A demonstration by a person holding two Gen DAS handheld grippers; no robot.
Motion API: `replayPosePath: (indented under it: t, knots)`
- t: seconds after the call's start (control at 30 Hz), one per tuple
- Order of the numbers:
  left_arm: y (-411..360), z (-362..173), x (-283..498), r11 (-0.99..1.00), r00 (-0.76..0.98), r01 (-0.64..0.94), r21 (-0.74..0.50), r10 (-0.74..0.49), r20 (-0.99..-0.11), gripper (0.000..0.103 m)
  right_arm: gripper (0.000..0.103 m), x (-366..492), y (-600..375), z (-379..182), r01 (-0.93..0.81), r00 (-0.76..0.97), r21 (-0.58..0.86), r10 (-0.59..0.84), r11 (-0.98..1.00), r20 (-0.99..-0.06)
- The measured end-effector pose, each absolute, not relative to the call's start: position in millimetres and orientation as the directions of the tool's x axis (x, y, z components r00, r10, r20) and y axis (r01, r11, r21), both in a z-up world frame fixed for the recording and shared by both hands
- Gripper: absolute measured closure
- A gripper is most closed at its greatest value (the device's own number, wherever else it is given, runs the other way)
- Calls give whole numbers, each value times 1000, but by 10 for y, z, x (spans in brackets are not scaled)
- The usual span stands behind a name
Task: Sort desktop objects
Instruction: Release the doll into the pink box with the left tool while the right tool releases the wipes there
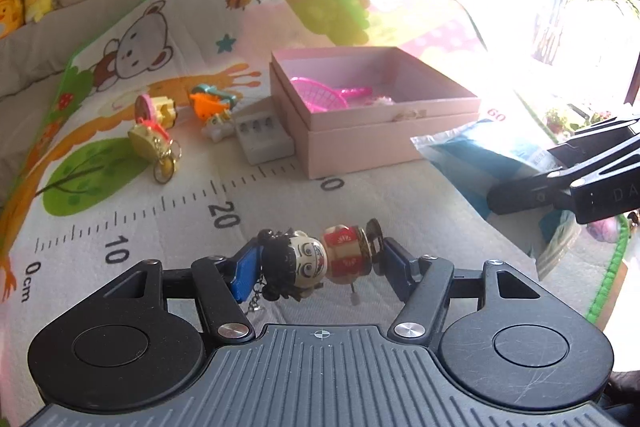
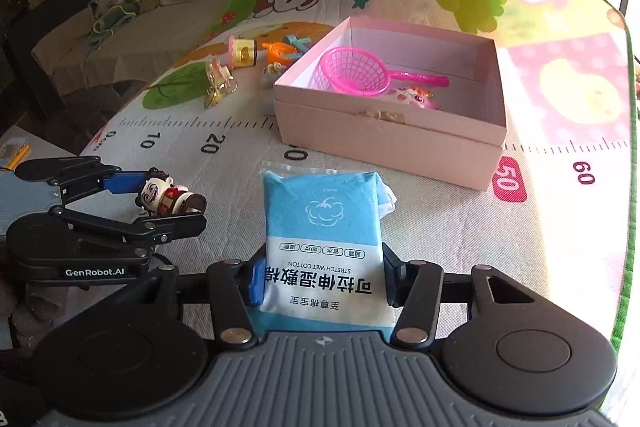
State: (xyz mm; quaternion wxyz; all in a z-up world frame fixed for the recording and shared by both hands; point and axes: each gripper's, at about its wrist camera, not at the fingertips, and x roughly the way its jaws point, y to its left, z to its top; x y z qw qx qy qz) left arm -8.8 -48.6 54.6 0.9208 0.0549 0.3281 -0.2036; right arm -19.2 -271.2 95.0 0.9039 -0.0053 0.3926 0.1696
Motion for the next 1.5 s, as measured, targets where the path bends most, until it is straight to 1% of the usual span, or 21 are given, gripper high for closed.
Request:
replayPosePath:
  t: [0.1, 0.27, 0.37, 0.47, 0.53, 0.67, 0.77, 0.9, 0.97, 1.07, 1.17, 1.3, 1.4, 1.43, 1.5]
  knots:
    - [-564, 885, -25, 900, 743, 436, -19, -372, -557, 34, 51, -238, -2905, 1369, -289, 722, 130, 305, 948, -621]
    - [-778, 1360, 302, 883, 791, 468, 29, -404, -460, 34, 51, -156, -3085, 1889, -227, 843, 54, 224, 973, -489]
    - [-917, 1552, 651, 879, 785, 476, 5, -423, -453, 34, 51, -41, -3176, 2068, -180, 883, 20, 171, 983, -437]
    - [-1113, 1671, 1003, 863, 762, 505, -21, -457, -458, 34, 51, 117, -3269, 2169, -151, 891, 33, 151, 988, -429]
    - [-1253, 1661, 1221, 859, 743, 511, -37, -463, -482, 32, 51, 218, -3312, 2189, -137, 892, 34, 139, 990, -431]
    - [-1173, 1546, 1343, 885, 763, 464, -48, -427, -485, 11, 51, 377, -3365, 2139, -116, 885, 37, 120, 993, -451]
    - [-942, 1325, 1274, 913, 770, 405, -37, -363, -525, 10, 51, 505, -3372, 2047, -129, 867, 63, 144, 990, -478]
    - [-678, 909, 965, 934, 770, 357, 32, -275, -575, 8, 51, 835, -3305, 1858, -142, 823, 122, 186, 982, -536]
    - [-587, 709, 795, 938, 765, 341, 60, -240, -597, 7, 51, 1073, -3227, 1724, -128, 799, 125, 177, 984, -575]
    - [-449, 506, 590, 947, 760, 314, 68, -208, -615, 6, 51, 1454, -3074, 1490, -105, 754, 96, 142, 990, -641]
    - [-332, 401, 448, 954, 761, 293, 62, -193, -620, 6, 51, 1817, -2914, 1207, -80, 701, 31, 78, 996, -709]
    - [-180, 361, 356, 964, 777, 259, 55, -174, -605, 4, 51, 2199, -2740, 862, -47, 636, -82, -33, 996, -771]
    - [-55, 343, 352, 974, 788, 220, 51, -147, -597, 3, 51, 2366, -2657, 657, -36, 602, -125, -78, 992, -795]
    - [-17, 335, 365, 978, 791, 204, 47, -136, -596, 3, 51, 2385, -2636, 618, -38, 598, -126, -78, 991, -797]
    - [57, 310, 394, 984, 793, 176, 37, -119, -598, 3, 51, 2392, -2612, 590, -77, 590, -75, -15, 994, -807]
